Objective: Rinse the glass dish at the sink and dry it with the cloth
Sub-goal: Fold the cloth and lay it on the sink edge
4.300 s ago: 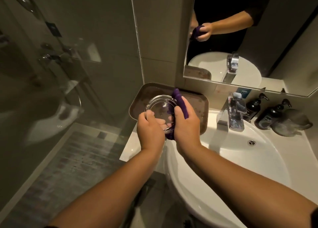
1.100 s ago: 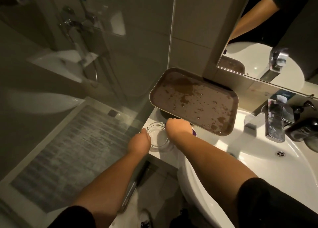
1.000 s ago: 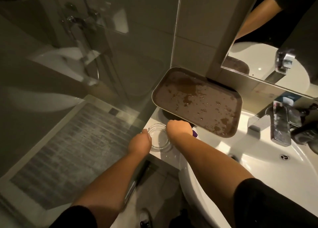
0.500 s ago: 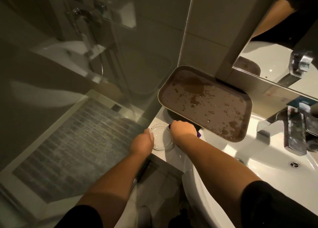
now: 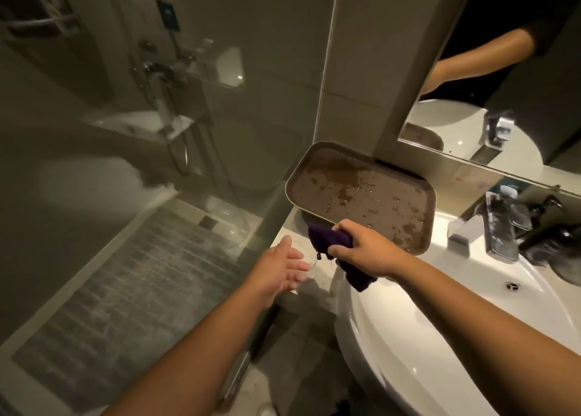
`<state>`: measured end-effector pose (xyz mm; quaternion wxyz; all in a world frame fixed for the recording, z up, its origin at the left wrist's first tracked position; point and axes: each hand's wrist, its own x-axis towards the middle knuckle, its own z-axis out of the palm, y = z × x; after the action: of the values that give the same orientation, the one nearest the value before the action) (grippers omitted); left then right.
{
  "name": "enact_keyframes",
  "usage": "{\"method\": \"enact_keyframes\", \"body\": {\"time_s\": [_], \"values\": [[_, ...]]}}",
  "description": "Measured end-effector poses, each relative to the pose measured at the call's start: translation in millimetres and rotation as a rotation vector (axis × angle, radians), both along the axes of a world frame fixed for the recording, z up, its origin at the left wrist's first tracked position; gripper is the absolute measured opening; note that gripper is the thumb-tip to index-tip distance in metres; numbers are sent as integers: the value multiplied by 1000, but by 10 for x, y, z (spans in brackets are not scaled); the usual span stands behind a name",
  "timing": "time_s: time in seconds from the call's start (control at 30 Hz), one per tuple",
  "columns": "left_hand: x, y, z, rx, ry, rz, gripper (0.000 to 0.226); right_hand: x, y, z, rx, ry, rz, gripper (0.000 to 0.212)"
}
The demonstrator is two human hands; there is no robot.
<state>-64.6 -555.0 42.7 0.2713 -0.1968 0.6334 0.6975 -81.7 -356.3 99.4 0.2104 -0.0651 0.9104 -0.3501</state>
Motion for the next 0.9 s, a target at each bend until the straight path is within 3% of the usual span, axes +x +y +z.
{"method": "enact_keyframes", "body": {"time_s": [0.13,0.27,0.37,0.5,0.57,0.7,0.9], "values": [[111,228,340,446,-116,-187,60,563,144,276,78,327,150,34],[312,500,530,519,-63,-149,29,1068,323,374,220,482,167,58],[537,686,590,487,12,-169,24,1431,491,429,139,433,34,77],[872,916,722,470,49,-259,22,1885,778,537,-204,97,-210,91],[1037,1022,757,457,60,-307,21,2091,934,544,-253,-10,-253,82],[1358,1225,789,435,93,-373,21,2420,1194,541,-342,-51,-333,41],[1812,1538,722,421,127,-384,21,2892,1570,415,-151,-12,-352,23]]}}
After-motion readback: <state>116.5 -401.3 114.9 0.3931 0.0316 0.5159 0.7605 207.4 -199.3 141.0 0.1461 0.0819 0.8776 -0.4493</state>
